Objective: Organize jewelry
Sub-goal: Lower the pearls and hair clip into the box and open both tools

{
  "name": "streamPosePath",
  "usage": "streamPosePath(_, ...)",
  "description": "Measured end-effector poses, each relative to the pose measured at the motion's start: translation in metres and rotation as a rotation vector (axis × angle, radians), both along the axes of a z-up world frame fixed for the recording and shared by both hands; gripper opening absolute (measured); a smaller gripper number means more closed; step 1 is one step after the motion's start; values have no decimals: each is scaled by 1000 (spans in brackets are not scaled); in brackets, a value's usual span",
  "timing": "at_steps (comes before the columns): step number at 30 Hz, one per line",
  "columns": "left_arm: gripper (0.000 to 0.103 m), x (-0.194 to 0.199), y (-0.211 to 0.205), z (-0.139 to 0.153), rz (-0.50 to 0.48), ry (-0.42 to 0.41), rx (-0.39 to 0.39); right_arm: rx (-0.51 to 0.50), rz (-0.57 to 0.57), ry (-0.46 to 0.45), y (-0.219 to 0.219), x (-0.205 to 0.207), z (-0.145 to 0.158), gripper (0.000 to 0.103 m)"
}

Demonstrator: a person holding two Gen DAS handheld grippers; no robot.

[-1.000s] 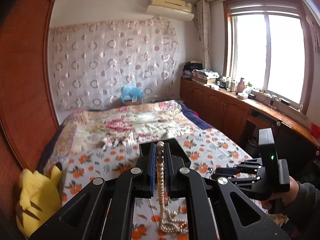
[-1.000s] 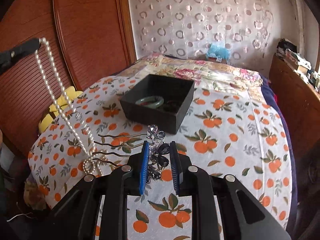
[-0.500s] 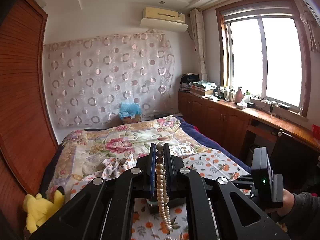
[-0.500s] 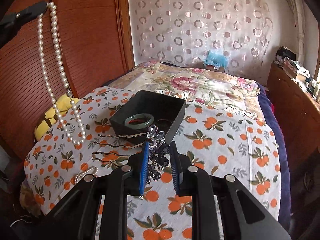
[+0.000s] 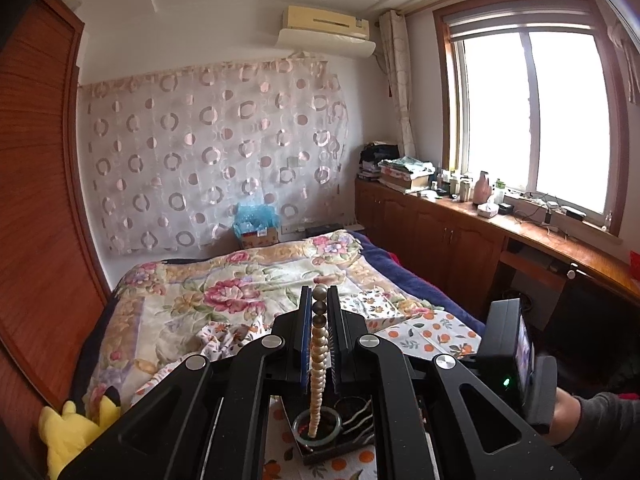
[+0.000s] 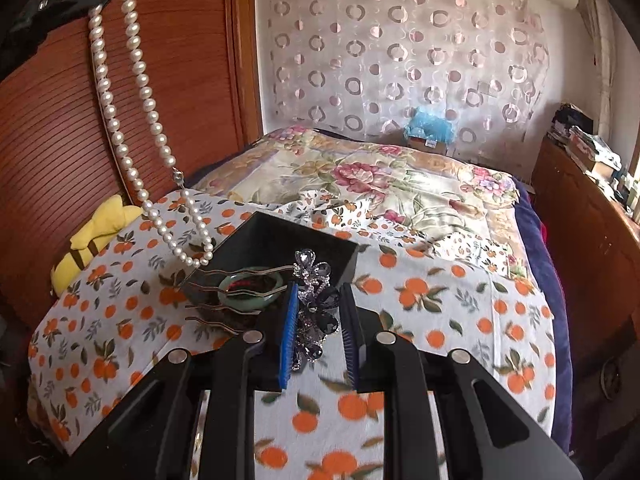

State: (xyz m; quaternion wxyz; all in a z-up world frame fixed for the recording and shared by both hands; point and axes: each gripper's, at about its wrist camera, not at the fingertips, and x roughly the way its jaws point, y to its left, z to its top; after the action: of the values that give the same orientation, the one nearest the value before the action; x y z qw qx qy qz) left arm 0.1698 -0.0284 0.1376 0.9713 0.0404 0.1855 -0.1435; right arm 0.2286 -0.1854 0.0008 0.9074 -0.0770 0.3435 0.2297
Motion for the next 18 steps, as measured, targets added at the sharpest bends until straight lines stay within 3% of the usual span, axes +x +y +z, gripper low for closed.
streamPosePath(10,7,42,-2,-18,3,23,18,-93,53,8,34,26,-28,23)
streamPosePath(18,7,64,7,-31,15,47,14,-122,47,23,35,28,-34,22)
